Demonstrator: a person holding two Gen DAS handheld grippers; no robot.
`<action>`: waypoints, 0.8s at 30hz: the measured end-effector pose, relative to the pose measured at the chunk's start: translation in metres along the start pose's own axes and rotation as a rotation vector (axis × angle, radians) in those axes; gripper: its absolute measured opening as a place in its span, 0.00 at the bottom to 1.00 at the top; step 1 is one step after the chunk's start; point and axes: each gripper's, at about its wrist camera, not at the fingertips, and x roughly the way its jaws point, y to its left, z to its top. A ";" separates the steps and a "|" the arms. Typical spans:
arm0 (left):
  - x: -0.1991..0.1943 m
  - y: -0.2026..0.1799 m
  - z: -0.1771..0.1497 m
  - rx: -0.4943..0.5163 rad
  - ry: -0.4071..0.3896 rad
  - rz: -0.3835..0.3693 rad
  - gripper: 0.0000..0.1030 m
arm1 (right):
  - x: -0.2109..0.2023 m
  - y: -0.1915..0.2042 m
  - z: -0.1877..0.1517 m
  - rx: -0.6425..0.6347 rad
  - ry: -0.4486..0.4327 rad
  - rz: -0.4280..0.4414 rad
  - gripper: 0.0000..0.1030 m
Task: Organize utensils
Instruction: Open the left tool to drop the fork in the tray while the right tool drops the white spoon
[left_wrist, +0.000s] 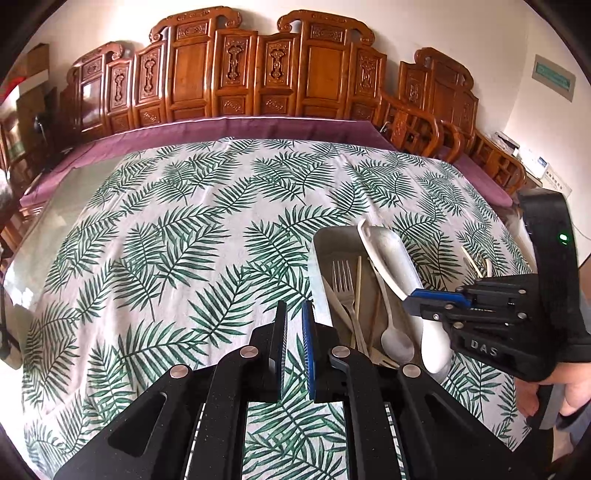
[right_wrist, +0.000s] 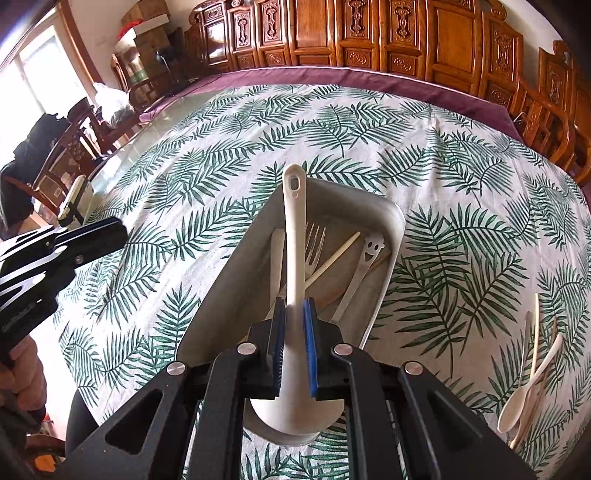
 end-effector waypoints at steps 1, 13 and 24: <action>-0.002 0.000 -0.001 0.001 -0.003 -0.002 0.07 | 0.002 0.000 0.000 0.004 0.002 0.001 0.12; -0.010 -0.002 -0.008 -0.002 -0.006 -0.015 0.07 | 0.011 -0.004 0.011 0.055 -0.004 0.032 0.11; -0.015 -0.002 -0.009 -0.005 -0.011 -0.013 0.07 | 0.003 0.007 0.011 0.002 -0.027 0.017 0.13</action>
